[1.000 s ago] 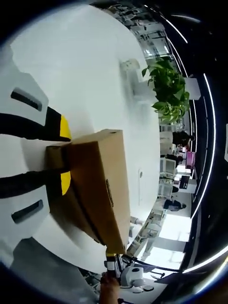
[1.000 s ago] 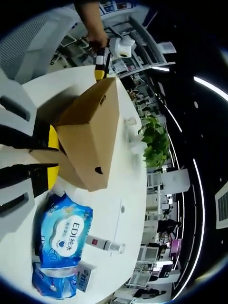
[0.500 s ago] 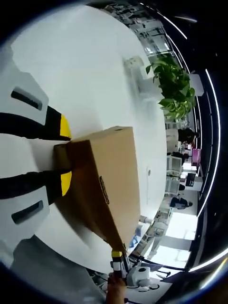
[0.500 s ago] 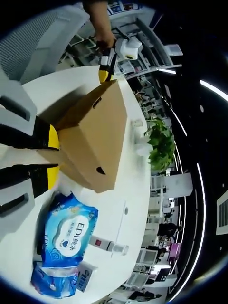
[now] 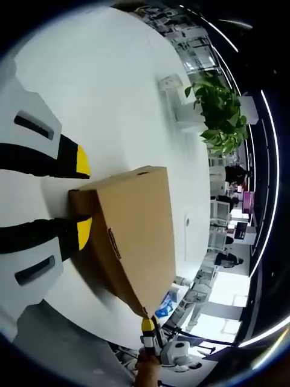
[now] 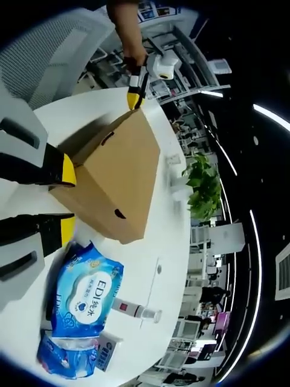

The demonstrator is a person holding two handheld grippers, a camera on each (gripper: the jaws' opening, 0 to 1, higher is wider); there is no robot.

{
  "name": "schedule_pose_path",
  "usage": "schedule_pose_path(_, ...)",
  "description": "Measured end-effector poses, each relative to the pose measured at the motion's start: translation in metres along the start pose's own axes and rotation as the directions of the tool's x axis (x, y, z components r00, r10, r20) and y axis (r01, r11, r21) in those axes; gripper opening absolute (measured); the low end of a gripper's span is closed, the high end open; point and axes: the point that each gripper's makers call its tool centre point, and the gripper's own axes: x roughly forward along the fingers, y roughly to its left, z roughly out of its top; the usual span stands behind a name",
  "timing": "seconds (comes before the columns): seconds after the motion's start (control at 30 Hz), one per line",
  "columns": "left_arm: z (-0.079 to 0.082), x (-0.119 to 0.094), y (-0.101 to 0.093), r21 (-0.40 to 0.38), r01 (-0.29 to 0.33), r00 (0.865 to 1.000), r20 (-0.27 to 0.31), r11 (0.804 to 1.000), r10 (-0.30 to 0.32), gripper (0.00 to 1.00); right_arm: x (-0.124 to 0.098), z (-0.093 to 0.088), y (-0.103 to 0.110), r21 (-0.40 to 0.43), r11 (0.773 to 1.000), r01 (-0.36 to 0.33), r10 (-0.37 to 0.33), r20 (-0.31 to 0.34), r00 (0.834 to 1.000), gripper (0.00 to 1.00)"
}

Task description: Operate the shoe box by opening the lid, removing the specified soft item, and placing it in the target area until the item is outside and the box remains undamaged.

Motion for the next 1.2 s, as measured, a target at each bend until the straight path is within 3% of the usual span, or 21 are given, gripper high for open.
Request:
schedule_pose_path(0.17,0.0,0.005,-0.006,0.0,0.031,1.0,0.003,1.0,-0.031,0.24,0.004,0.001,0.008,-0.022,0.999,-0.03,0.03,0.007,1.0,0.13)
schedule_pose_path(0.87,-0.005,0.012,-0.004,0.045,0.037,0.999,-0.036,0.998,-0.036,0.26,-0.004,0.011,0.016,-0.027,0.991,-0.131,0.131,0.034,0.991,0.13)
schedule_pose_path(0.93,-0.005,0.013,-0.004,0.049,0.037,0.999,-0.039,0.998,-0.035,0.26,-0.007,0.013,0.017,-0.035,0.988,-0.149,0.15,0.042,0.988,0.18)
schedule_pose_path(1.0,-0.005,0.012,-0.005,0.049,0.036,0.999,-0.042,0.998,-0.034,0.26,-0.008,0.017,0.021,0.008,0.983,-0.184,0.183,0.065,0.981,0.28)
schedule_pose_path(1.1,-0.005,0.013,-0.005,0.053,0.037,0.998,-0.043,0.998,-0.035,0.26,-0.005,0.013,0.022,-0.053,0.984,-0.171,0.173,0.032,0.984,0.27)
schedule_pose_path(1.2,-0.005,0.014,-0.005,0.052,0.038,0.998,-0.045,0.998,-0.036,0.26,0.003,0.01,0.025,-0.05,0.984,-0.173,0.175,0.019,0.984,0.26)
